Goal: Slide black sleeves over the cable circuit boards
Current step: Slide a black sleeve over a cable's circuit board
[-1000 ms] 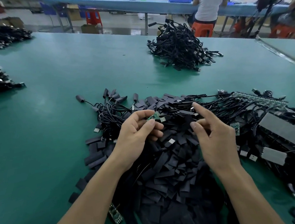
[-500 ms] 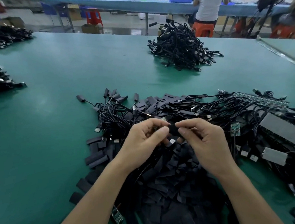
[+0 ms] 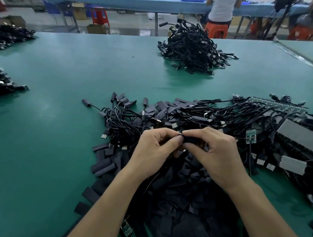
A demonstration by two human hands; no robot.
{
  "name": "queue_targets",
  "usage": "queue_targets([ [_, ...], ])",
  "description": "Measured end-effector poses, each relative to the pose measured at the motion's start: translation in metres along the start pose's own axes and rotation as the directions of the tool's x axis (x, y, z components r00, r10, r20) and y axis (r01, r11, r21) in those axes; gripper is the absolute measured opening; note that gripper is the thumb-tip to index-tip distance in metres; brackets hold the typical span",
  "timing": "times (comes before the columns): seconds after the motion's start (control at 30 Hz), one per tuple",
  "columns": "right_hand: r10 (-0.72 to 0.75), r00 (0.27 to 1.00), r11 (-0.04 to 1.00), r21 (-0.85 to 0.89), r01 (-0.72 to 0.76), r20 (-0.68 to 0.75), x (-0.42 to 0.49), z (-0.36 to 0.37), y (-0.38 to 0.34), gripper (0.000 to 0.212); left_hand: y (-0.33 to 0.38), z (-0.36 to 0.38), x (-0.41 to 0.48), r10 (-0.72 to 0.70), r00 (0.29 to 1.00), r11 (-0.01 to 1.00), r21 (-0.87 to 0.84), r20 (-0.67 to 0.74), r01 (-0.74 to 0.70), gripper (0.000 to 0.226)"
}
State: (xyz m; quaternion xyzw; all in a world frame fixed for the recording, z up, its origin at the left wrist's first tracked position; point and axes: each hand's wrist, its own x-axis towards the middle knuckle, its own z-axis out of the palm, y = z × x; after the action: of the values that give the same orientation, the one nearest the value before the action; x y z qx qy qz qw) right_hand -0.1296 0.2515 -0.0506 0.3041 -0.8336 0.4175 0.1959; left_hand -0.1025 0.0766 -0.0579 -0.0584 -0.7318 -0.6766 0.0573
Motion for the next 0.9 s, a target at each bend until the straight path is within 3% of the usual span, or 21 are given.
queue_targets([
  [0.2,0.102,0.992,0.994,0.038,-0.100,-0.067,0.0017,-0.0046,0.0043,0.027,0.0012,-0.0033,0.0003,-0.030,1.000,0.998,-0.053,-0.005,0.029,0.016],
  [0.47,0.254,0.967,0.948,0.205,-0.244,-0.027,0.0015,-0.0093,0.0079,0.022,0.0002,-0.0035,-0.0001,-0.059,0.998,0.992,-0.114,-0.005,0.058,0.004],
  [0.9,0.222,0.975,0.948,0.235,-0.215,-0.002,0.0015,-0.0086,0.0057,0.022,0.0050,-0.0063,0.0002,-0.067,0.997,0.977,-0.205,-0.029,0.060,0.016],
])
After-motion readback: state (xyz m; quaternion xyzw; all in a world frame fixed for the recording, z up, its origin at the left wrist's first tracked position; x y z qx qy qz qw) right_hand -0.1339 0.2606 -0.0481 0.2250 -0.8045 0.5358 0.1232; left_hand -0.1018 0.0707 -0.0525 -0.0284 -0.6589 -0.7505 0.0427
